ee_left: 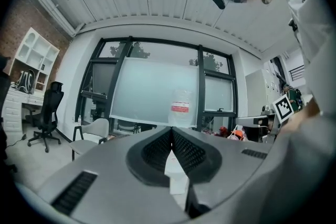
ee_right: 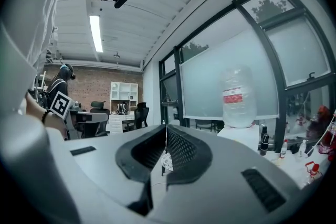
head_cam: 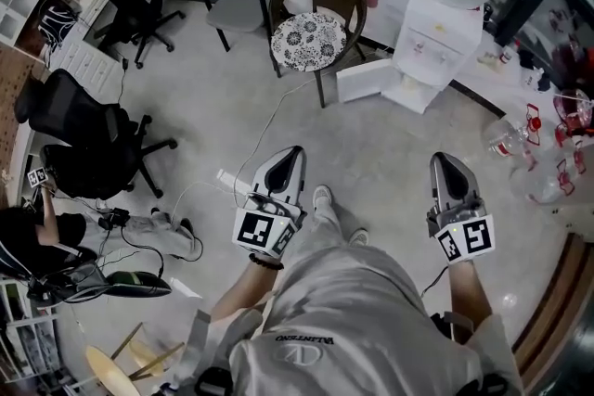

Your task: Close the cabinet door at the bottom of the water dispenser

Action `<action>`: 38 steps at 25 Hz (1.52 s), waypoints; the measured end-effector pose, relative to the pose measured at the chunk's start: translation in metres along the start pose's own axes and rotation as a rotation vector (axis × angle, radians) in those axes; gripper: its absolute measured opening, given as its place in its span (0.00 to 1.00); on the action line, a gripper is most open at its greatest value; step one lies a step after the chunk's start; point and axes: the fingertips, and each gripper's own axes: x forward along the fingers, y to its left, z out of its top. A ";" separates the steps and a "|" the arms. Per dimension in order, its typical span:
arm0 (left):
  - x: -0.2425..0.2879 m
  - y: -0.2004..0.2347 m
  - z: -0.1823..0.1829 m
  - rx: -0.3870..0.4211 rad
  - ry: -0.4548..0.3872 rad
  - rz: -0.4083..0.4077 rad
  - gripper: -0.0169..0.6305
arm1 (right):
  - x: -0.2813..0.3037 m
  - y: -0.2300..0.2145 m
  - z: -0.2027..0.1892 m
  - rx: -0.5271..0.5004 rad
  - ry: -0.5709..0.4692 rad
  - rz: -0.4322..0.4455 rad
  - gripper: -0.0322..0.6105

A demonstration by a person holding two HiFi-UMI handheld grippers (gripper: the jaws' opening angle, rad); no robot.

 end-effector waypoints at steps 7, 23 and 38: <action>0.038 0.049 -0.003 -0.016 0.015 -0.033 0.03 | 0.057 -0.001 -0.001 0.010 0.003 -0.017 0.08; 0.080 0.147 -0.018 -0.062 0.054 -0.108 0.03 | 0.167 0.031 -0.002 -0.005 0.033 -0.048 0.08; 0.127 0.144 -0.024 -0.078 0.051 -0.135 0.03 | 0.185 0.003 0.005 -0.030 0.056 -0.060 0.08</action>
